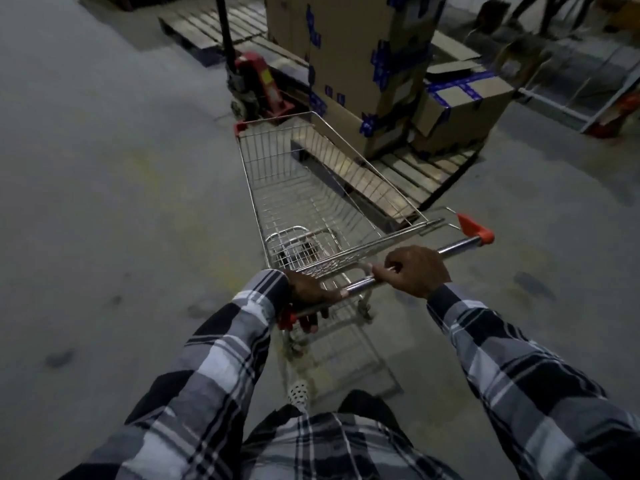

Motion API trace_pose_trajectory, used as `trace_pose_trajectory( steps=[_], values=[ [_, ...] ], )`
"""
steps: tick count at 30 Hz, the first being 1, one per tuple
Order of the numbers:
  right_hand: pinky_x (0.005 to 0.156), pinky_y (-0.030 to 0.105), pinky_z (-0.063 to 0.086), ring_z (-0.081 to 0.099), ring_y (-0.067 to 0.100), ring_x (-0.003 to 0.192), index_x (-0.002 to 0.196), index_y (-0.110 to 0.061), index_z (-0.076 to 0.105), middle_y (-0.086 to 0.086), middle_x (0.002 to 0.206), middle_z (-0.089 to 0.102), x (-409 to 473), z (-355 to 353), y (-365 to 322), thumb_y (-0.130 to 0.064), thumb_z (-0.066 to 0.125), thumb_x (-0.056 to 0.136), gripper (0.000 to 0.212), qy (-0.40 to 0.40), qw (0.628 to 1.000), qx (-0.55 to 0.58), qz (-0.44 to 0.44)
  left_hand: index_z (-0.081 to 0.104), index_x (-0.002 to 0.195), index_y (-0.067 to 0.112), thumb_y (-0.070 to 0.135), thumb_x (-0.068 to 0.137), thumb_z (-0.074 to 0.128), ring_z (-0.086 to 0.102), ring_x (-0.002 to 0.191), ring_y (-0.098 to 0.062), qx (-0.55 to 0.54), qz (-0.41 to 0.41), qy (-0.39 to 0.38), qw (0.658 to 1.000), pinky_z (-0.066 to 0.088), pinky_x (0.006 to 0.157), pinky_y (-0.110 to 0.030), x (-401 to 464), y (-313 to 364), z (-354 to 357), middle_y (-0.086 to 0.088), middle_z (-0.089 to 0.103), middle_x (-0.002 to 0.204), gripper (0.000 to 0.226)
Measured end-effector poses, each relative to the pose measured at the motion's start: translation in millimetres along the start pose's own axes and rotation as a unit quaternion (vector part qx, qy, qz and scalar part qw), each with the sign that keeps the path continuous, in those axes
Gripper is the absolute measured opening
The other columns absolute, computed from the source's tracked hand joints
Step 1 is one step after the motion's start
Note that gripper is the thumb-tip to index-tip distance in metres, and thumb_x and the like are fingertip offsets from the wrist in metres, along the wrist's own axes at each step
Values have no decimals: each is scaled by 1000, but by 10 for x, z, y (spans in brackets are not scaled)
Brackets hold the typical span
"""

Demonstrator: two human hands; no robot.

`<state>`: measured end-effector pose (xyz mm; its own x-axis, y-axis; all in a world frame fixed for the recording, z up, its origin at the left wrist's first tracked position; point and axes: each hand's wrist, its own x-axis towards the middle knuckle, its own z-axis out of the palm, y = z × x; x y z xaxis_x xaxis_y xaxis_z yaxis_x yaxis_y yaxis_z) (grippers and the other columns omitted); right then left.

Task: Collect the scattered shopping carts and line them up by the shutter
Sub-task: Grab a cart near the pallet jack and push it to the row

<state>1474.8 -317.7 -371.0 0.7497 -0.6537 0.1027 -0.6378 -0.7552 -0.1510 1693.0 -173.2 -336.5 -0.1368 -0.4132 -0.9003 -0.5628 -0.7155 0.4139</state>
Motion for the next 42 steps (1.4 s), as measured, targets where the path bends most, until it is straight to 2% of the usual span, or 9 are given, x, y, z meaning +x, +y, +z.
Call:
trace_pose_trajectory(
  steps=[2, 5, 11, 13, 15, 16, 21, 29, 42],
  values=[
    [47, 22, 32, 48, 10, 45, 53, -20, 57, -6, 49, 52, 50, -23, 139, -90, 18, 76, 83, -14, 999, -25, -25, 65, 120, 9, 68, 89, 51, 71, 96, -34, -12, -19, 1, 1000, 61, 69, -42, -7, 35, -18, -15, 75, 103, 68],
    [46, 23, 27, 47, 12, 43, 51, -16, 55, -3, 46, 49, 166, -32, 265, -92, 8, 73, 92, -62, 993, -70, -78, 67, 117, 6, 68, 87, 54, 70, 103, -33, -32, -50, 18, 998, 54, 93, -54, 3, 91, 8, -14, 76, 100, 69],
    [58, 29, 52, 56, 16, 49, 61, -16, 67, 1, 49, 54, 201, 18, 372, -92, 9, 76, 97, -118, 979, -10, -166, 71, 97, 0, 87, 70, 53, 75, 77, -22, -77, -133, 168, 974, 56, 88, -43, 33, 345, 465, -7, 75, 72, 93],
    [55, 26, 49, 55, 16, 48, 57, -15, 63, 0, 49, 54, 163, -62, 434, -89, 15, 81, 91, -106, 973, -8, -205, 75, 88, 8, 94, 65, 44, 74, 77, -17, -60, -153, 249, 954, 36, 107, -52, 4, 424, 619, -2, 74, 66, 94],
    [50, 21, 38, 56, 17, 50, 59, -14, 62, -1, 51, 54, 91, -124, 493, -85, 17, 84, 88, -97, 967, -22, -234, 73, 71, 15, 102, 59, 31, 71, 73, -10, -5, -181, 313, 932, 5, 111, -57, 17, 462, 770, 5, 71, 60, 98],
    [50, 21, 35, 56, 18, 51, 60, -15, 63, -2, 51, 53, 40, -134, 521, -85, 16, 84, 87, -100, 964, -27, -247, 71, 65, 16, 104, 56, 27, 69, 69, -8, 11, -188, 332, 924, 2, 113, -57, 28, 476, 881, 7, 69, 57, 99],
    [48, 20, 38, 48, 14, 41, 57, -13, 60, -4, 44, 42, -255, -99, 674, -86, 12, 82, 91, -83, 954, -27, -288, 68, 59, 18, 108, 43, 24, 64, 59, -8, 4, -193, 381, 904, 15, 110, -51, 70, 553, 1431, 5, 62, 51, 102],
    [43, 17, 28, 35, 12, 37, 53, -17, 52, -7, 44, 35, -747, -153, 578, -84, 12, 85, 84, -85, 928, -19, -362, 65, 57, 19, 102, 56, 34, 63, 61, -8, -53, -206, 446, 870, 14, 113, -51, -60, 514, 2312, 7, 59, 49, 89],
    [47, 23, 32, 50, 18, 48, 54, -18, 46, -1, 51, 48, -1864, -329, -39, -81, 20, 86, 75, -124, 849, -24, -513, 63, 55, 18, 104, 59, 26, 59, 65, -7, -68, -275, 581, 763, 20, 111, -47, -324, 231, 4304, 9, 62, 56, 94]
  ],
)
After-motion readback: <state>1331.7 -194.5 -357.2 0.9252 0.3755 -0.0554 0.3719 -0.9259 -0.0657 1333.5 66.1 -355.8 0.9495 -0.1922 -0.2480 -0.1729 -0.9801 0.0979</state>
